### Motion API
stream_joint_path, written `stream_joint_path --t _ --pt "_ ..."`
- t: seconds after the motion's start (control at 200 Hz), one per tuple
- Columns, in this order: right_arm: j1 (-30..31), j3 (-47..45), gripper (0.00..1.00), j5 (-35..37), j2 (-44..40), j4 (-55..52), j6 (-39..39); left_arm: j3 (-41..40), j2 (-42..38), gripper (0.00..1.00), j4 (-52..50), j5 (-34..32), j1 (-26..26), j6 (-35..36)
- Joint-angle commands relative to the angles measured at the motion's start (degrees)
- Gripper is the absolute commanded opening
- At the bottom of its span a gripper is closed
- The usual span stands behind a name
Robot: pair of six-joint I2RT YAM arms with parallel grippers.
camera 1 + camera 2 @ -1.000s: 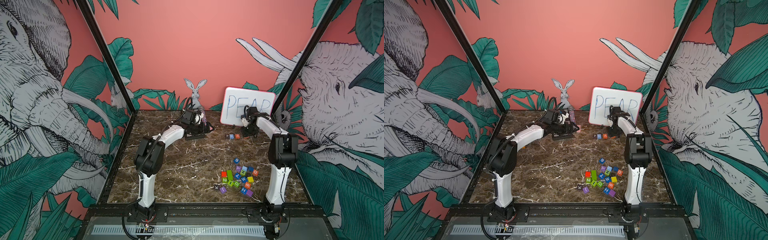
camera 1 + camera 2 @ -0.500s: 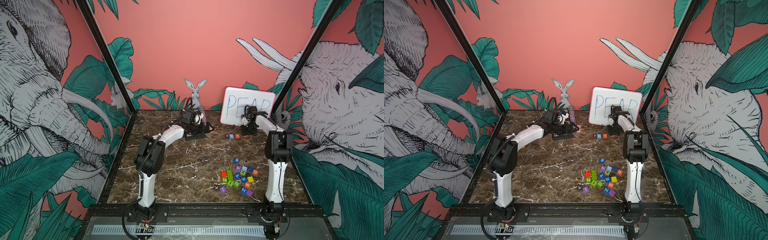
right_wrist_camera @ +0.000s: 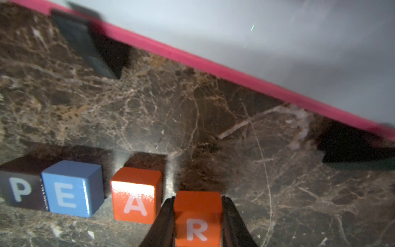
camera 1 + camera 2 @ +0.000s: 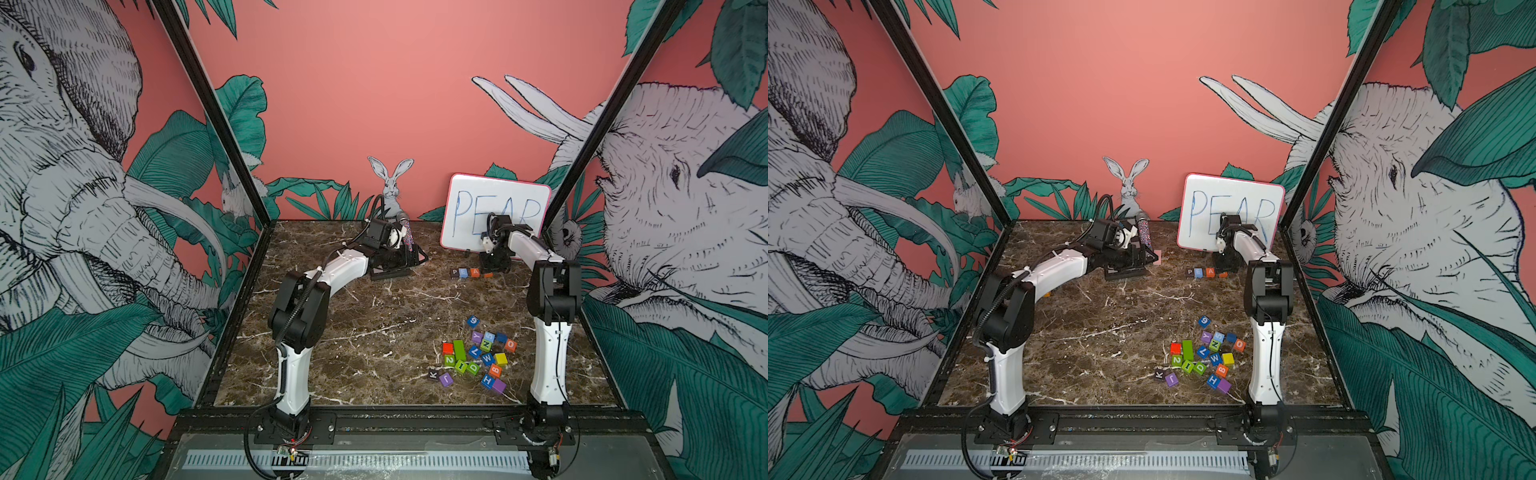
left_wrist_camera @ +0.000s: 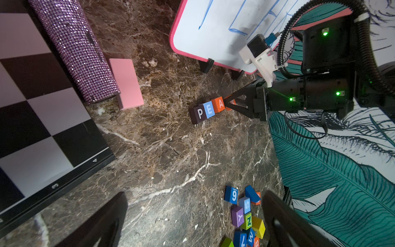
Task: Spell the uppercase word “pear” with letter blocks
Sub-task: Place the letter block at the center of the board.
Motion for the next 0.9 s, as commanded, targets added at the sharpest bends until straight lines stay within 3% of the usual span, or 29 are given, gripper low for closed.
stream_joint_path --t 0.0,0.895 --pt "-0.20 1.33 0.23 -0.15 1.38 -0.75 1.08 -0.67 -1.74 0.99 -0.42 0.23 0.49 0.89" --pt "-0.20 1.02 0.28 0.66 2.07 1.97 3.90 -2.18 -3.09 0.99 -0.46 -0.34 0.75 0.73"
